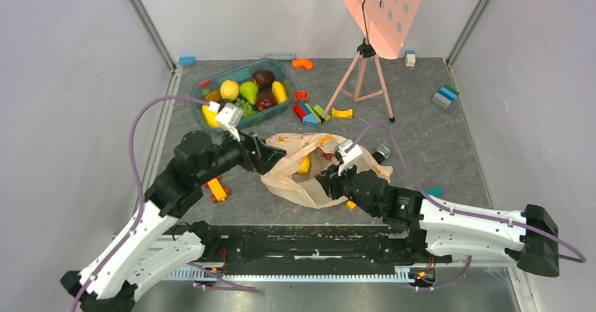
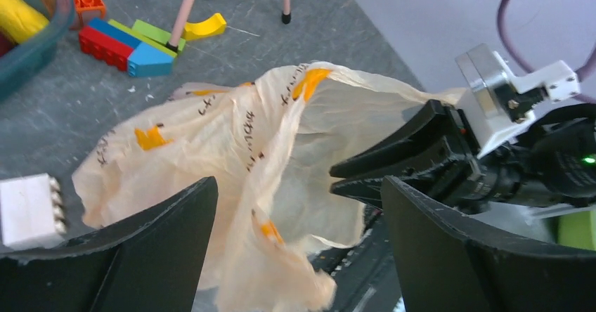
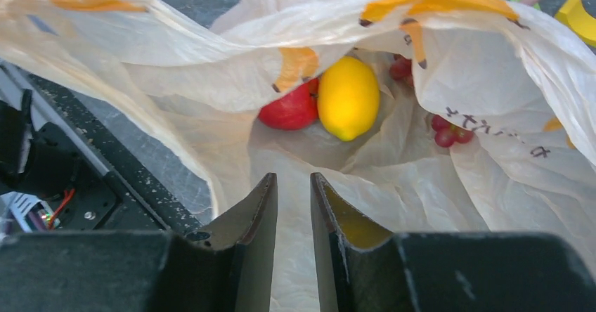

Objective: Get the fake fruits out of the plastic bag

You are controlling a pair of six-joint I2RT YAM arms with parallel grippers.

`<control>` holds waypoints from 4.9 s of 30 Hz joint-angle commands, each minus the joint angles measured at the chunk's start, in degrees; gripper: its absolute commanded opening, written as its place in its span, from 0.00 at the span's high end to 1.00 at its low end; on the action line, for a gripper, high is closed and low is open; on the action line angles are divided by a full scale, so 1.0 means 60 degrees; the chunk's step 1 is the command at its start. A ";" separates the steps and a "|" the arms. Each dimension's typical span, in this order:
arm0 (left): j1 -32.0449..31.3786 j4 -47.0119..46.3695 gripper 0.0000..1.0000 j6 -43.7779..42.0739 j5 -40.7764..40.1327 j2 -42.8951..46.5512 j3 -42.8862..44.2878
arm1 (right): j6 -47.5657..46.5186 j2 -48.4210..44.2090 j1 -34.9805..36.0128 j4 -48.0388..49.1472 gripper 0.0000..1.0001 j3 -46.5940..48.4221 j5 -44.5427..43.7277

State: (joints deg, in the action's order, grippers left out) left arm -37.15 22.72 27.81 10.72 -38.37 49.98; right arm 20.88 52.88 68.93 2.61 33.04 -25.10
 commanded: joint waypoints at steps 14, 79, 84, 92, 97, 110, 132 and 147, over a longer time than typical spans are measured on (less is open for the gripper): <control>-0.2005 -0.1715 0.08 -0.5978 -0.0330 -0.4650 0.1441 | 0.0736 -0.0613 -0.1419 0.0757 0.74 -0.1142 0.1324; -0.2715 -0.1963 0.98 -0.4376 -0.3406 -0.3564 0.1055 | -0.1214 0.3210 0.2547 0.5573 0.95 0.0264 0.2247; -0.2702 -0.2087 0.98 -0.4251 -0.3413 -0.3510 0.0882 | -0.1481 0.4686 0.3478 0.5227 0.95 0.1212 0.1305; -0.2671 -0.2293 0.98 -0.4283 -0.3482 -0.3009 0.0450 | -0.1849 0.5104 0.3939 0.4659 0.94 0.1834 0.0441; -0.2671 -0.2215 0.98 -0.4256 -0.3301 -0.2543 0.0174 | -0.2109 0.4012 0.3751 0.3983 0.94 0.1299 -0.0864; -0.2671 -0.1964 0.98 -0.3658 -0.4107 -0.1453 -0.0871 | -0.1460 0.3724 0.2005 0.3948 0.74 0.0241 -0.0753; -0.2657 -0.1906 0.98 -0.3242 -0.5116 -0.1400 -0.1224 | -0.0415 0.6881 0.0321 0.6489 0.27 0.1191 -0.0587; -0.2654 -0.1451 0.98 -0.2822 -0.5321 -0.1226 -0.1587 | -0.1154 0.8592 -0.0463 0.7994 0.20 0.1709 0.0481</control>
State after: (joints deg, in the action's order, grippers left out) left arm -53.32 13.74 7.81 -19.51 -46.98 41.32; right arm 15.81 101.60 67.42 44.27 40.99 -25.30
